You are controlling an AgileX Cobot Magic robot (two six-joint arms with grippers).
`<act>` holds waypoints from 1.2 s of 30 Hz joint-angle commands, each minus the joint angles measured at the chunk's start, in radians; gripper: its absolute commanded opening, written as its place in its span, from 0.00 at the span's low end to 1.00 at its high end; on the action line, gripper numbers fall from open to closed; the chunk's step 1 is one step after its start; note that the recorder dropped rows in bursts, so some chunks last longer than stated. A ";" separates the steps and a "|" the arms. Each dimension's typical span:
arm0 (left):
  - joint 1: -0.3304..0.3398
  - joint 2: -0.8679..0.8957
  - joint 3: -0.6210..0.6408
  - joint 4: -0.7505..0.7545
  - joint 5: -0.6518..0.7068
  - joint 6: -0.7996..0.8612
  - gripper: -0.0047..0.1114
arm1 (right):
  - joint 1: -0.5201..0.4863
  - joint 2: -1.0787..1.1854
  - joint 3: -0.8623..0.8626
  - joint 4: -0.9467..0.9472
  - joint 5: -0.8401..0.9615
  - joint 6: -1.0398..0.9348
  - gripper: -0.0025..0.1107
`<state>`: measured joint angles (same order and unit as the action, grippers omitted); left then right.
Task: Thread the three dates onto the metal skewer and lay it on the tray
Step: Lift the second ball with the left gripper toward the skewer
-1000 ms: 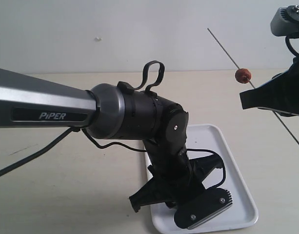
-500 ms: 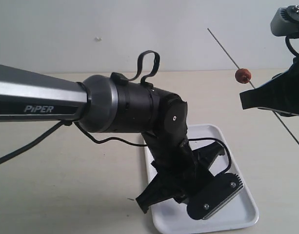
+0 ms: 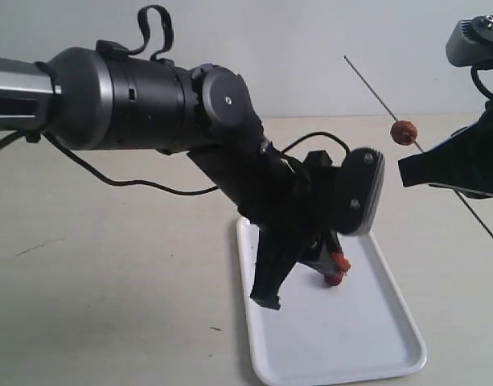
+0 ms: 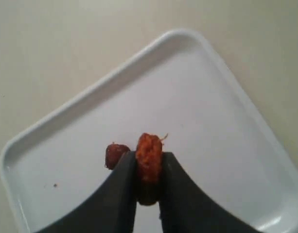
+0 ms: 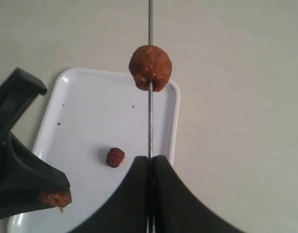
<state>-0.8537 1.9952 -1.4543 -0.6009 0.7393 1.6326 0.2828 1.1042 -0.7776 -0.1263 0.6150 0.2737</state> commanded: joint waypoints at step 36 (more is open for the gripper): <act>0.276 -0.062 0.001 -0.774 -0.161 -1.277 0.17 | -0.003 0.000 0.114 0.310 0.064 -0.158 0.02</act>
<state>-0.5810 1.9472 -1.4543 -1.3027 0.5400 0.3597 0.2828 1.1042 -0.6782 0.1507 0.7034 0.1471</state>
